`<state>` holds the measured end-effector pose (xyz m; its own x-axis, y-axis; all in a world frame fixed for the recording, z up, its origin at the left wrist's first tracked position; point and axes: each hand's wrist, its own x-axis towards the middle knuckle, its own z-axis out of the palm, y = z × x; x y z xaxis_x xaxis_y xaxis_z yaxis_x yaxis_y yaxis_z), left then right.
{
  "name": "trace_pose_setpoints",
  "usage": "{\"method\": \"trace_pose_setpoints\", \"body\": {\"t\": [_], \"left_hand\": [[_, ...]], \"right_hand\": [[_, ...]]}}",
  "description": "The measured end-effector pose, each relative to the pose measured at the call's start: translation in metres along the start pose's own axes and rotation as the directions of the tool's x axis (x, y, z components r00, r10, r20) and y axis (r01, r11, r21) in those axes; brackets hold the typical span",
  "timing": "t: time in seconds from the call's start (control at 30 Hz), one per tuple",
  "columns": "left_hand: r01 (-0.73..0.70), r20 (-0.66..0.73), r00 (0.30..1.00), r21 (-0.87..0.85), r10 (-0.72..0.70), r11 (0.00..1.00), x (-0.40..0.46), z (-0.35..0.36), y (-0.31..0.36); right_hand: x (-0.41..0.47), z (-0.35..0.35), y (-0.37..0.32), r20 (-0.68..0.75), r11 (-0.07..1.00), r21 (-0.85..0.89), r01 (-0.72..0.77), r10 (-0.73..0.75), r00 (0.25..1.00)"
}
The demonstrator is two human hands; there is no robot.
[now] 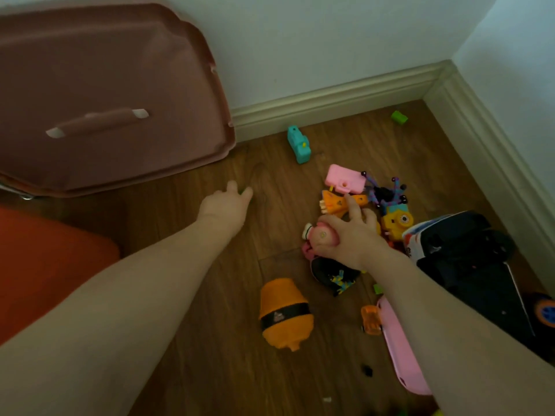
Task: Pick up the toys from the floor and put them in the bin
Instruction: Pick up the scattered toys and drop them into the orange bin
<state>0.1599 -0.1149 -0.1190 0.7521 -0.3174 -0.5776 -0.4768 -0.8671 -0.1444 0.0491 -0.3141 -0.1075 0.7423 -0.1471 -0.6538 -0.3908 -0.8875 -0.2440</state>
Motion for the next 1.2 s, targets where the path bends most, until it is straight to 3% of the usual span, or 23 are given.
{"method": "trace_pose_setpoints", "body": {"t": [0.13, 0.33, 0.47, 0.57, 0.67, 0.73, 0.8, 0.87, 0.93, 1.03, 1.1, 1.2], "left_hand": [[0.009, -0.073, 0.997, -0.083, -0.015, 0.996, -0.015, 0.019, 0.001], [-0.129, -0.183, 0.98, -0.283, 0.079, 0.95, -0.036, 0.032, 0.0], [-0.201, -0.262, 0.963, -0.539, 0.064, 0.818, -0.055, 0.025, 0.009], [-0.237, -0.272, 0.961, -0.696, 0.057, 0.678, -0.079, 0.011, 0.011], [-0.177, -0.164, 0.984, -0.87, 0.069, 0.461, -0.107, -0.012, 0.007], [-0.129, -0.106, 0.99, -0.939, 0.089, 0.318, -0.126, -0.031, -0.001], [-0.146, -0.132, 0.988, -0.971, 0.084, 0.191, -0.149, -0.049, -0.017], [-0.213, -0.204, 0.976, -0.966, 0.077, 0.145, -0.174, -0.059, -0.04], [-0.337, -0.333, 0.941, -0.922, 0.055, 0.192, -0.206, -0.06, -0.076], [-0.481, -0.532, 0.846, -0.787, -0.031, 0.386, -0.254, -0.048, -0.137], [-0.426, -0.544, 0.827, -0.772, -0.144, 0.471, -0.282, -0.028, -0.177], [-0.222, -0.464, 0.842, -0.762, -0.273, 0.609, -0.3, 0.012, -0.228]], "right_hand": [[-0.008, 0.007, 0.002, -0.087, 0.999, 0.019, 0.031, -0.029, 0.996], [-0.027, 0.042, -0.002, -0.327, 0.991, 0.13, 0.034, 0.01, 0.945], [-0.039, 0.058, -0.011, -0.391, 0.958, 0.286, 0.039, 0.08, 0.917], [-0.052, 0.051, -0.026, -0.493, 0.884, 0.457, 0.098, 0.16, 0.855], [-0.069, 0.035, -0.047, -0.426, 0.654, 0.742, 0.148, 0.29, 0.857], [-0.083, 0.019, -0.065, -0.229, 0.358, 0.928, 0.103, 0.332, 0.915], [-0.1, 0.003, -0.089, 0.012, 0.009, 1.0, -0.014, 0.25, 0.968], [-0.12, -0.009, -0.117, 0.104, -0.156, 0.984, -0.089, 0.093, 0.99], [-0.141, -0.017, -0.151, 0.077, -0.213, 0.972, -0.099, -0.109, 0.991], [-0.168, -0.025, -0.204, 0.03, -0.227, 0.967, -0.114, -0.344, 0.939], [-0.185, -0.03, -0.241, 0.007, -0.2, 0.974, -0.102, -0.424, 0.906], [-0.199, -0.023, -0.294, 0.014, -0.108, 0.991, -0.078, -0.494, 0.869]]}}
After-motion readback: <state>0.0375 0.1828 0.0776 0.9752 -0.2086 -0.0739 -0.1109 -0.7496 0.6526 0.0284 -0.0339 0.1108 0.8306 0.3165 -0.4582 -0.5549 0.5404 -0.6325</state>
